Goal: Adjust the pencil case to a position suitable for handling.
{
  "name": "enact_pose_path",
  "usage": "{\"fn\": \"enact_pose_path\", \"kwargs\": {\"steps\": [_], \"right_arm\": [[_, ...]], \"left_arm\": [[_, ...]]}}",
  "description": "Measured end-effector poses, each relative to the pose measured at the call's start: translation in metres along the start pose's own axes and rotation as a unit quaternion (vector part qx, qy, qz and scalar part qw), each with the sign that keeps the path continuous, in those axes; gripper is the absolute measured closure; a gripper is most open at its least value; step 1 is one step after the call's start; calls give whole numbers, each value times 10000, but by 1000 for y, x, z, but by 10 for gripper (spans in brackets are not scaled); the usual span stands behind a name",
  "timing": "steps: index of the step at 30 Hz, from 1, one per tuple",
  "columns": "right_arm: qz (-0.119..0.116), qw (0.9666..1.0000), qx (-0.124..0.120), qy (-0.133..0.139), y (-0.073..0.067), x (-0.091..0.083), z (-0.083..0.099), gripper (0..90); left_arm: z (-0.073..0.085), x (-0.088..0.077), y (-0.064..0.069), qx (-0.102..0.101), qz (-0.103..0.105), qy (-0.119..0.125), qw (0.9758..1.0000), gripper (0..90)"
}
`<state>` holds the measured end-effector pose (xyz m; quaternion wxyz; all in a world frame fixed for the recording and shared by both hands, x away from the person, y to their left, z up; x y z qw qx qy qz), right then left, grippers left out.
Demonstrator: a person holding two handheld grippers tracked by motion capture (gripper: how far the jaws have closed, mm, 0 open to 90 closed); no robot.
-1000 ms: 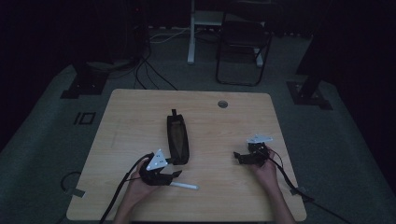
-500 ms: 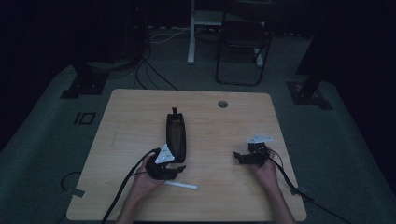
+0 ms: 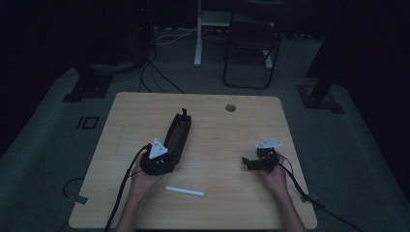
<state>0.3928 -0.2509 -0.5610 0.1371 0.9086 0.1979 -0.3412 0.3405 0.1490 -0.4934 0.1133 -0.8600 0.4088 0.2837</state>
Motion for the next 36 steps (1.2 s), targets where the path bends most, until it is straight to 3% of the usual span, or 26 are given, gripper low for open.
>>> {"fn": "enact_pose_path", "kwargs": {"steps": [4, 7, 10, 13, 17, 19, 23, 25, 28, 33, 36], "right_arm": [[-1, 10000, 2, -2, 0, 0, 0, 140], [-1, 10000, 0, -1, 0, 0, 0, 140], [0, 10000, -1, -1, 0, 0, 0, 140], [-1, 10000, 1, -1, 0, 0, 0, 140], [-1, 10000, 1, -1, 0, 0, 0, 140], [-1, 10000, 0, -1, 0, 0, 0, 140], [-1, 10000, 0, -1, 0, 0, 0, 140], [0, 10000, -1, -1, 0, 0, 0, 140], [-1, 10000, 2, -3, 0, 0, 0, 140], [-1, 10000, 1, -2, 0, 0, 0, 140], [-1, 10000, 3, -4, 0, 0, 0, 140]], "left_arm": [[-9, 20, 1, 119, -181, -179, 9996, 403], [-9, 30, -6, -88, -419, -219, 9988, 414], [-6, 34, -12, -234, -624, -426, 9969, 510], [-5, 34, -10, -85, -571, -534, 9969, 628], [-5, 32, 2, 300, -15, -536, 9981, 675], [-4, 31, 9, 467, 351, -517, 9970, 713], [-2, 26, 22, 656, 977, -420, 9922, 720], [-1, 21, 30, 782, 1249, -392, 9883, 720], [2, 14, 37, 940, 1460, -411, 9840, 715], [6, 13, 29, 793, 1083, -498, 9897, 583], [5, 13, 25, 812, 772, -467, 9926, 534]]}}
Point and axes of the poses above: each handheld gripper's, and its own axes: x roughly forward along the jaws, z roughly out of its underside, y roughly to its right, the point moved 1 cm from there along x, roughly forward along the jaws, and after that the axes turned 10 degrees about z, right-handed, at the moved point
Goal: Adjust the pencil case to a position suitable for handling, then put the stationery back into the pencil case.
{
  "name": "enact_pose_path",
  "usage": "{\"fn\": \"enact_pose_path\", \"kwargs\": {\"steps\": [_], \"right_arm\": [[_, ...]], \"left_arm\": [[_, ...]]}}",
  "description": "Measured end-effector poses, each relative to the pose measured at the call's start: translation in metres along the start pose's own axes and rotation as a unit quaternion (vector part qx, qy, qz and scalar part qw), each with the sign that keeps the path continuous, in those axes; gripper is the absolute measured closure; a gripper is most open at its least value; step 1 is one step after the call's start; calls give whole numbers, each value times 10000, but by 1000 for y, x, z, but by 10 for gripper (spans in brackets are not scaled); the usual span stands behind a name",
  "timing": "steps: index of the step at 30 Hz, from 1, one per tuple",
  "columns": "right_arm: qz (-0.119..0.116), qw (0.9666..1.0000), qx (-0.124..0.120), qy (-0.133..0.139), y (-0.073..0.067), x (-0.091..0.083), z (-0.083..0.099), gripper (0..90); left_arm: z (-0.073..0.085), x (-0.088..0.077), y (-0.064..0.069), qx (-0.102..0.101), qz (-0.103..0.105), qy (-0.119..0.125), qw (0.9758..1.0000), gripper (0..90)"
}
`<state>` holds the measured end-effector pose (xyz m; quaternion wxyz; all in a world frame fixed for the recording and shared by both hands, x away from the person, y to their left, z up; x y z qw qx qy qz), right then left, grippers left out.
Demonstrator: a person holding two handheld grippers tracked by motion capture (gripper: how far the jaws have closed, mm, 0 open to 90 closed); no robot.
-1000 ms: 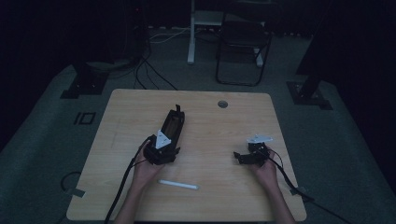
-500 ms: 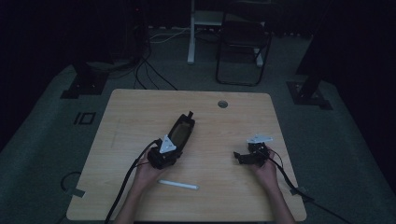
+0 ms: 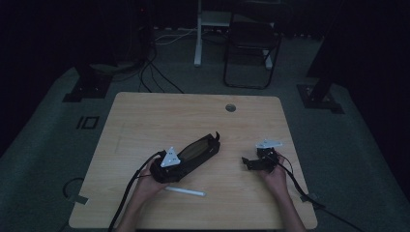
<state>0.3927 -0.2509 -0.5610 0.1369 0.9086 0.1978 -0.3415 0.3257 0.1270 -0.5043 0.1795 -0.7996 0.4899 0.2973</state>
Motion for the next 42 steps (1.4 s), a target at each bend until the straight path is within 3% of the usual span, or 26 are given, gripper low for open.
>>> {"fn": "enact_pose_path", "kwargs": {"steps": [5, 12, 24, 29, 33, 42], "right_arm": [[-1, 10000, -3, 1, 0, 0, 0, 140], [0, 10000, -2, 1, 0, 0, 0, 140], [0, 10000, -3, 3, 0, 0, 0, 140], [0, 10000, -2, 2, 0, 0, 0, 140], [0, 10000, -3, 2, 0, 0, 0, 140], [0, 10000, -1, 2, 0, 0, 0, 140]], "left_arm": [[-1, -2, -1, -37, -203, 98, 9997, 463], [-3, -12, 1, -71, -194, 280, 9994, 406], [0, -36, 16, -25, 193, 491, 9986, 417], [3, -40, 22, 61, 264, 427, 9987, 418], [6, -40, 25, 22, 251, 382, 9990, 417], [19, -37, 31, -24, 435, 285, 9986, 431]]}}
Point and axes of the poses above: each handheld gripper's, and its own axes: x roughly forward along the jaws, z roughly out of its underside, y roughly to its right, the point moved 1 cm from there along x, roughly forward along the jaws, and after that the axes turned 10 degrees about z, right-handed, at the moved point
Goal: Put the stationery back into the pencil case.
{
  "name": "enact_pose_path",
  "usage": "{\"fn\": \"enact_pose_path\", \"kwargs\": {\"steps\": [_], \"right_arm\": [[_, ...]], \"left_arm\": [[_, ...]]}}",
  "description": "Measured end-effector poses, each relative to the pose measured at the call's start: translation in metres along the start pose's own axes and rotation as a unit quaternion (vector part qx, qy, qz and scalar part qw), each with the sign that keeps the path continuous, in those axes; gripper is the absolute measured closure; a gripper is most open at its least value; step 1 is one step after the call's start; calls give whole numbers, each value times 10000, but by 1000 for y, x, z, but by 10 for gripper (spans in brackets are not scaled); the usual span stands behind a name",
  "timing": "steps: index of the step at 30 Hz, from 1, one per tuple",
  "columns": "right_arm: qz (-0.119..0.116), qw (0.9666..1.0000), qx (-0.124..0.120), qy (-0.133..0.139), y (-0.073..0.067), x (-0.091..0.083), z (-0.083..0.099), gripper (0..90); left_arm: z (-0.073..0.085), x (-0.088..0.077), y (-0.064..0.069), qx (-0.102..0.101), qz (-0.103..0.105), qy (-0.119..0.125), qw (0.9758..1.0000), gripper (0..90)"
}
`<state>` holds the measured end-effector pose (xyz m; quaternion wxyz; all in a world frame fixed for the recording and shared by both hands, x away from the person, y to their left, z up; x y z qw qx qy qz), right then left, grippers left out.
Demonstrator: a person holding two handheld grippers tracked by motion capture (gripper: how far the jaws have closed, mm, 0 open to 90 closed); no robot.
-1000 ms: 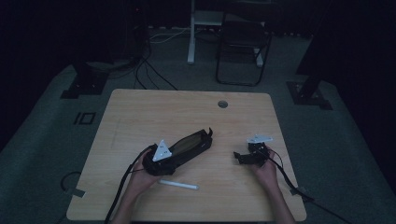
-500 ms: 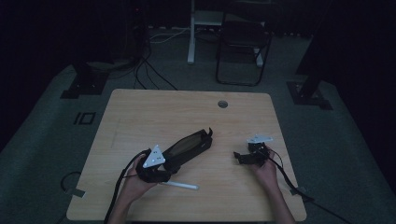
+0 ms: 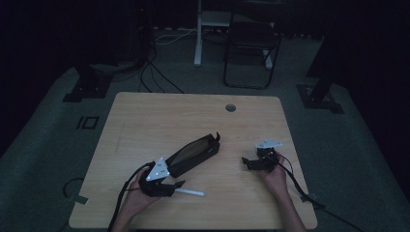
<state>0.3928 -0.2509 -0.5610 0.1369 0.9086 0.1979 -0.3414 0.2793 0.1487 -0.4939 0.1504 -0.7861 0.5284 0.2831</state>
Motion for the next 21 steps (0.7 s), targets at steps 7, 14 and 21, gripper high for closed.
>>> {"fn": "enact_pose_path", "kwargs": {"steps": [7, 14, 21], "right_arm": [[0, 10000, -1, 0, 0, 0, 0, 140], [0, 10000, -2, 0, 0, 0, 0, 140], [0, 10000, 0, 0, 0, 0, 0, 140]], "left_arm": [[3, 4, 7, 45, 224, -32, 9997, 469], [8, 13, 11, 104, 299, -153, 9994, 499], [13, 23, 12, 259, 248, -386, 9986, 513]]}}
Point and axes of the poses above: each handheld gripper's, and its own axes: x roughly forward along the jaws, z roughly out of its underside, y roughly to its right, the point moved 1 cm from there along x, roughly forward along the jaws, and after that the axes turned 10 degrees about z, right-handed, at the moved point
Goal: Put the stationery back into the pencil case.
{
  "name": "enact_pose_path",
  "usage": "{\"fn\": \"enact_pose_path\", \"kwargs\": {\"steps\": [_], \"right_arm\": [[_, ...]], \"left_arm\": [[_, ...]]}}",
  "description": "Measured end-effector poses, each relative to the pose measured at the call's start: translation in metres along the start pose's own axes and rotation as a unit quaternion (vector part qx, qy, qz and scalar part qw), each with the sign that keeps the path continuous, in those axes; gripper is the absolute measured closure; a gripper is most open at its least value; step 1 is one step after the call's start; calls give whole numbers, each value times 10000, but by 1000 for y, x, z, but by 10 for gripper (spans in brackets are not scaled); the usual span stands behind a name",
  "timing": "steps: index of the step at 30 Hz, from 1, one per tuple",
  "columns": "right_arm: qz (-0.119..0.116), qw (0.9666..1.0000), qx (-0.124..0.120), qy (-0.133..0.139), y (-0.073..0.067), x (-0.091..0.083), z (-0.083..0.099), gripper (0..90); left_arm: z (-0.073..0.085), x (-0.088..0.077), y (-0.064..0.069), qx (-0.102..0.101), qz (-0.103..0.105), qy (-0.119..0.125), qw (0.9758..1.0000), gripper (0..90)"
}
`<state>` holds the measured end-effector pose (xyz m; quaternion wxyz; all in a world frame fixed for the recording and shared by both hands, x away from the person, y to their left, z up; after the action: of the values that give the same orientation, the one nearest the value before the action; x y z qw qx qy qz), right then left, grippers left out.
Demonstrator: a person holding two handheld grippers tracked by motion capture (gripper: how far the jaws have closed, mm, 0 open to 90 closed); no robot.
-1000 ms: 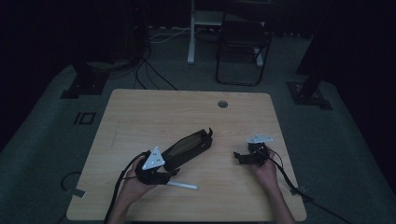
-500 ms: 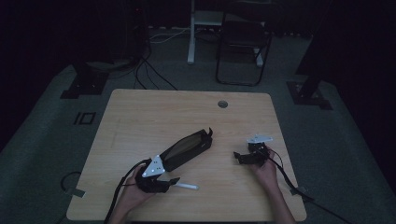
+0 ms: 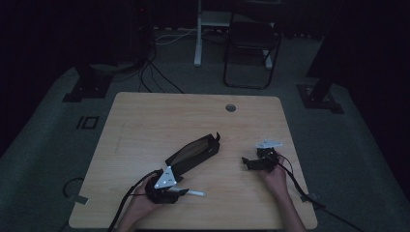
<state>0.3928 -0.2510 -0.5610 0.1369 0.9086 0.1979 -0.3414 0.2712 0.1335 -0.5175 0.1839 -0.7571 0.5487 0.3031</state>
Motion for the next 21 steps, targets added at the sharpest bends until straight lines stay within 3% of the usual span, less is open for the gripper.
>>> {"fn": "enact_pose_path", "kwargs": {"steps": [10, 15, 19, 21], "right_arm": [[0, 10000, -1, 0, 0, 0, 0, 140], [0, 10000, 0, 0, 0, 0, 0, 140], [0, 10000, 0, 0, 0, 0, 0, 140], [0, 10000, 0, 1, 0, 0, 0, 140]], "left_arm": [[7, 15, -4, 64, -9, -462, 9989, 457], [11, 19, -8, -8, 43, -638, 9980, 428], [15, 21, -10, -15, -54, -867, 9962, 416], [16, 20, -11, -88, 17, -860, 9963, 409]]}}
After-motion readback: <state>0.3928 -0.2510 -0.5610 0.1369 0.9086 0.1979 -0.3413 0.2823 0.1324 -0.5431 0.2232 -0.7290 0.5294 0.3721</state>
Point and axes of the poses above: each handheld gripper's, and its own axes: x roughly forward along the jaws, z roughly out of its underside, y roughly to its right, the point moved 1 cm from there along x, roughly forward along the jaws, and after that the axes turned 10 degrees about z, right-handed, at the moved point
